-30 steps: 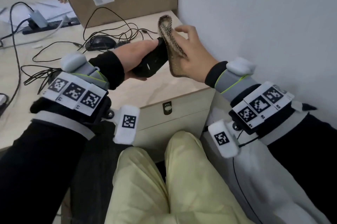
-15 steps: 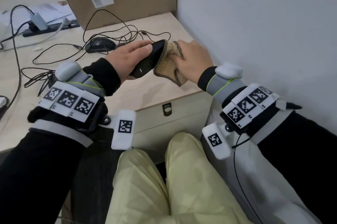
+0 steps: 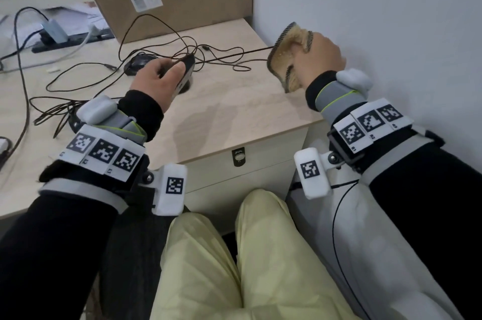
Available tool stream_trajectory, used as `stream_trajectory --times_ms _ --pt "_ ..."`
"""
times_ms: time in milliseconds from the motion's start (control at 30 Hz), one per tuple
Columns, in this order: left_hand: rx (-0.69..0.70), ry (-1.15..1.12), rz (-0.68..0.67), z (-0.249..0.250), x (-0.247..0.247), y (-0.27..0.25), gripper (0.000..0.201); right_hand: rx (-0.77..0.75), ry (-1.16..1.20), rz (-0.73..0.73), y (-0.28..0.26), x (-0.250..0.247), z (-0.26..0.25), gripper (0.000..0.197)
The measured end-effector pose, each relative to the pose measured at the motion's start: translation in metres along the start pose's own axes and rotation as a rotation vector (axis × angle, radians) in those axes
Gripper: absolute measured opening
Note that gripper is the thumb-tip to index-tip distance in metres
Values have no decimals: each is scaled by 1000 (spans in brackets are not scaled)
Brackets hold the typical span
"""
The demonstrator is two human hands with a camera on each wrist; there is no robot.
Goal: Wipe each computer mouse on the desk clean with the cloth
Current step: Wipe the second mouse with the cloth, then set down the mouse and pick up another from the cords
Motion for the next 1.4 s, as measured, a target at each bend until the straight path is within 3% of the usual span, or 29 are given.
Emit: stream_trajectory --times_ms 133,267,400,833,900,967,1033,1100,1167,1300,1400 --pt "-83 72 7 -13 -1 3 48 40 24 15 -1 6 6 29" --pt "-213 134 -86 -22 9 -1 73 -30 147 -31 -7 22 -1 29" --pt "-244 268 -69 -34 17 0 63 -83 218 -66 -14 25 -7 21" --pt "-310 633 -9 -37 34 -8 71 -206 345 -108 -31 31 -25 24" --pt "-225 565 40 -25 33 -14 54 -226 372 -105 -33 30 -28 22" --pt "-86 377 61 -8 33 -19 24 -250 388 -105 -35 30 -32 20" --pt "-45 241 -83 3 41 -26 40 -293 376 -110 -36 30 -38 19" --pt "-156 120 -305 7 54 -34 56 -347 356 -112 -39 30 -46 19" --pt "-300 -47 -446 8 66 -37 57 -404 347 -120 -42 30 -56 24" --pt "-438 -356 -422 10 69 -31 29 -502 289 -186 -51 32 -67 21" --pt "-489 -422 -368 15 62 -24 31 -556 197 -217 -55 33 -70 21"
Point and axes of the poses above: each hand's wrist, its own y-axis towards the middle knuckle, its own x-axis out of the palm, z = x × y, the point moved 4 cm from there along y, towards the middle knuckle, and after that the axes turned 15 degrees about -x, right-handed, at the moved point
